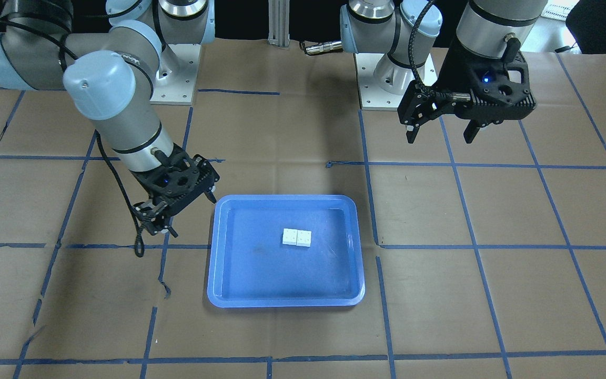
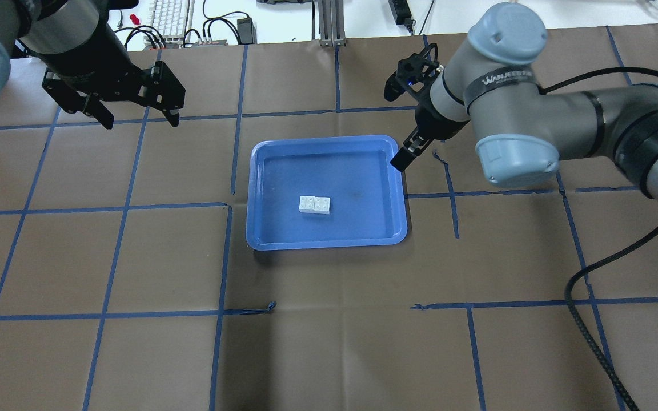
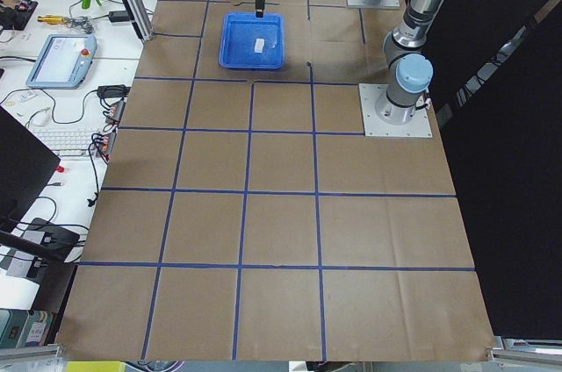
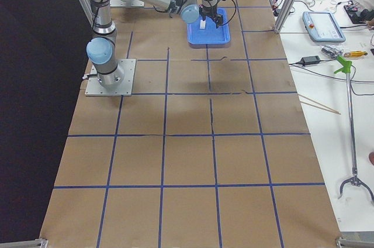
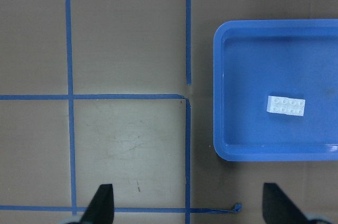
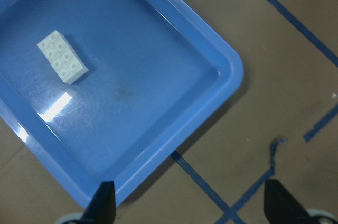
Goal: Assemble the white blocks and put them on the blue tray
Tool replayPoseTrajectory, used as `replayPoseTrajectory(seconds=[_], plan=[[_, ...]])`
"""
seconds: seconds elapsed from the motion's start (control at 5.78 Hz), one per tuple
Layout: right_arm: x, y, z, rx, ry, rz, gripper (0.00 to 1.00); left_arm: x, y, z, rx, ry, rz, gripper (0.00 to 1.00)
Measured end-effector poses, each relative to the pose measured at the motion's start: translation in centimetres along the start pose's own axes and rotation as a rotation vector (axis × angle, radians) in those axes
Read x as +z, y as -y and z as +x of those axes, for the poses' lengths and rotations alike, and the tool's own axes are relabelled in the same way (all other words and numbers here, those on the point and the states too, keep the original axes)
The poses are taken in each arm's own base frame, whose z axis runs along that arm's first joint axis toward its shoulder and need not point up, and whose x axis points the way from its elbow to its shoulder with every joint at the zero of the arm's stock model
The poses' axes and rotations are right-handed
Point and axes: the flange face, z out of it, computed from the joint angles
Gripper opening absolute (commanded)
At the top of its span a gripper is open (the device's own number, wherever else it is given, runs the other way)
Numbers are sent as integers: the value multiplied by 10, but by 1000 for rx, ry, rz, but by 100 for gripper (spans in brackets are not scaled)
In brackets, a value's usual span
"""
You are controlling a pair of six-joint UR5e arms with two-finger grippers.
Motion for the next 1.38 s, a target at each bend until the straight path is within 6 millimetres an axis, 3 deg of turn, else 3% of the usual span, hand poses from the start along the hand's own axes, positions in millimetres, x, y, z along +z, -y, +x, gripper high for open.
replayPoseTrajectory(seconds=[0.35, 0.69, 1.04, 1.38], plan=[[-72, -1, 35, 290, -41, -141, 100, 0, 0, 0, 0, 0, 0, 99], [-130, -4, 38, 556, -93, -252, 100, 0, 0, 0, 0, 0, 1, 99], [-160, -22, 13, 676, -101, -292, 100, -1, 1, -2, -3, 1, 2, 99], [-168, -31, -5, 758, -103, -296, 100, -2, 1, -3, -5, 2, 3, 99]])
